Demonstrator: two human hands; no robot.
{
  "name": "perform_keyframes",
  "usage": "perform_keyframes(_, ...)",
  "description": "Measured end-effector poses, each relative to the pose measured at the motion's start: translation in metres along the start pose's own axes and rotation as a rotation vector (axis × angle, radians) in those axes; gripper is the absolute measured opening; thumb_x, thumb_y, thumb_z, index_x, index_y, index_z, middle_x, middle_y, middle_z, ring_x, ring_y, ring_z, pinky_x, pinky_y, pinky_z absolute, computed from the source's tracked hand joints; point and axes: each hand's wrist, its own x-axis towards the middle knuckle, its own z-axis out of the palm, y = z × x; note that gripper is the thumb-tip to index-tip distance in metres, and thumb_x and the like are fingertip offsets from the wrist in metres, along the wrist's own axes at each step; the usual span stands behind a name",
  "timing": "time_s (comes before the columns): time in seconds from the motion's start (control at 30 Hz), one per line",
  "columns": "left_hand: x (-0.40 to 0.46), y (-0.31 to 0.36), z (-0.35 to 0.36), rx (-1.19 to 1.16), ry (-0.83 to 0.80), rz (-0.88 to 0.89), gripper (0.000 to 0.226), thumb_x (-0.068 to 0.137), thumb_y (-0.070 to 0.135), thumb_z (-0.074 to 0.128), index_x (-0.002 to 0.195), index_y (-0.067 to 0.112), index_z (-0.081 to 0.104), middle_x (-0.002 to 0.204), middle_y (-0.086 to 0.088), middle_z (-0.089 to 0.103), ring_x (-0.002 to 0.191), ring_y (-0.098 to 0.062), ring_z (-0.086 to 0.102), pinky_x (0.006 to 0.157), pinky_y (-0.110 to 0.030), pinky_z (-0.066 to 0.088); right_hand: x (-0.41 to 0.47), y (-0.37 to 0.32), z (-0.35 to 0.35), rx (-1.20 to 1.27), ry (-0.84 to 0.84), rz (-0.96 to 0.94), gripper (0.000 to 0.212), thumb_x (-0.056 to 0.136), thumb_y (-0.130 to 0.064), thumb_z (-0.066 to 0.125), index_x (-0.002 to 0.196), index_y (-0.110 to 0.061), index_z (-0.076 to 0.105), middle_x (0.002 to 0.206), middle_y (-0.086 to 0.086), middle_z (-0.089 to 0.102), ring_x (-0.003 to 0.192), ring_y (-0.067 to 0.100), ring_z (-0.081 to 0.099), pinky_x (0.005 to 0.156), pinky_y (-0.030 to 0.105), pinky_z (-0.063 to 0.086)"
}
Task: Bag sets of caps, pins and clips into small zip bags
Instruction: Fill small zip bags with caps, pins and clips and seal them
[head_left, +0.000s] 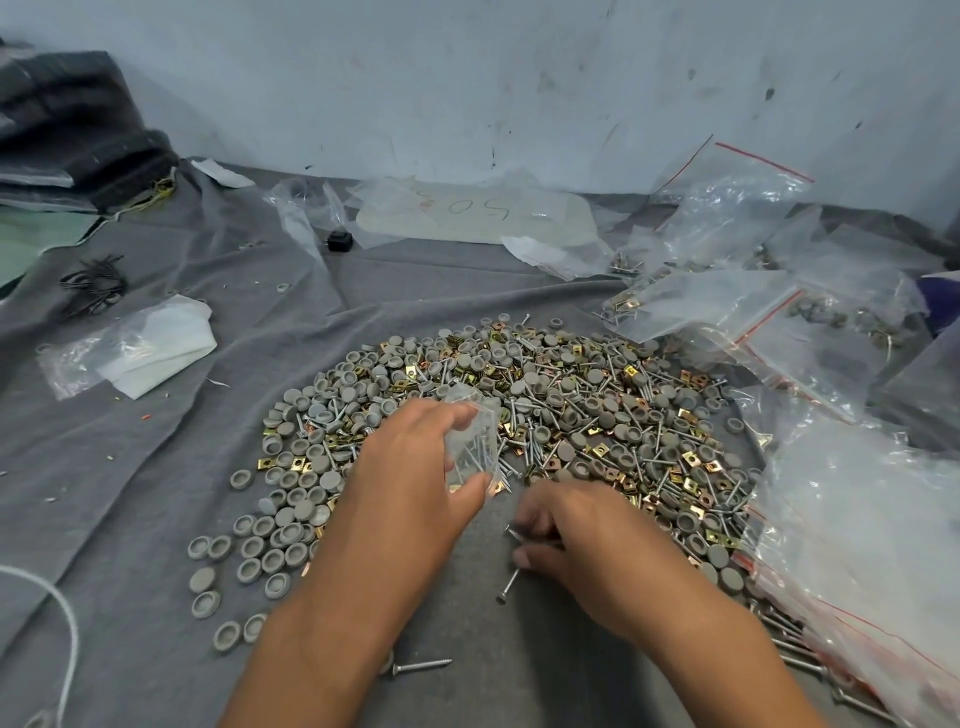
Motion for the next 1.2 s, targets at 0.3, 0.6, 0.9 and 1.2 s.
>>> perform_keyframes(0.3,-0.001,-0.001,0.001,-0.004,-0.004,0.002,0.053,0.078,0.026,0.082,0.128,0.025,0.063,0.100,0.022,0.046,0.079,0.014,0.044,0.081,0.004,0.029,0.001,0.009,0.012,-0.104,0.026,-0.169,0.004,0.104,-0.031,0.052,0.107,-0.031,0.053,0.113,-0.007,0.058,0.108,0.016,0.056,0.091,0.033,0.045)
perform_keyframes(0.6,0.001,0.004,0.005,0.021,0.001,0.008,0.055,0.076,0.030,0.084,0.127,0.027,0.062,0.101,0.021,0.046,0.083,0.000,0.042,0.080,-0.010,0.027,0.007,-0.022,-0.013,0.670,0.651,-0.366,0.012,0.101,-0.030,0.057,0.107,-0.025,0.066,0.092,-0.024,0.062,0.085,0.006,0.061,0.072,0.017,0.045)
perform_keyframes(0.9,0.000,0.004,0.003,0.000,0.008,0.011,0.056,0.076,0.031,0.083,0.128,0.029,0.062,0.099,0.021,0.047,0.083,0.001,0.043,0.082,-0.014,0.032,0.010,-0.023,-0.005,0.391,0.777,-0.368,0.017,0.096,-0.031,0.066,0.113,-0.032,0.063,0.104,-0.022,0.064,0.101,0.003,0.062,0.084,0.011,0.043)
perform_keyframes(1.2,0.003,0.003,-0.006,-0.031,0.091,-0.011,0.052,0.075,0.022,0.084,0.123,0.019,0.066,0.097,0.015,0.052,0.084,-0.004,0.049,0.078,-0.008,0.029,0.004,0.008,-0.020,0.111,0.263,-0.262,0.018,0.088,-0.038,0.071,0.104,-0.045,0.064,0.104,-0.028,0.051,0.098,-0.007,0.047,0.086,0.015,0.040)
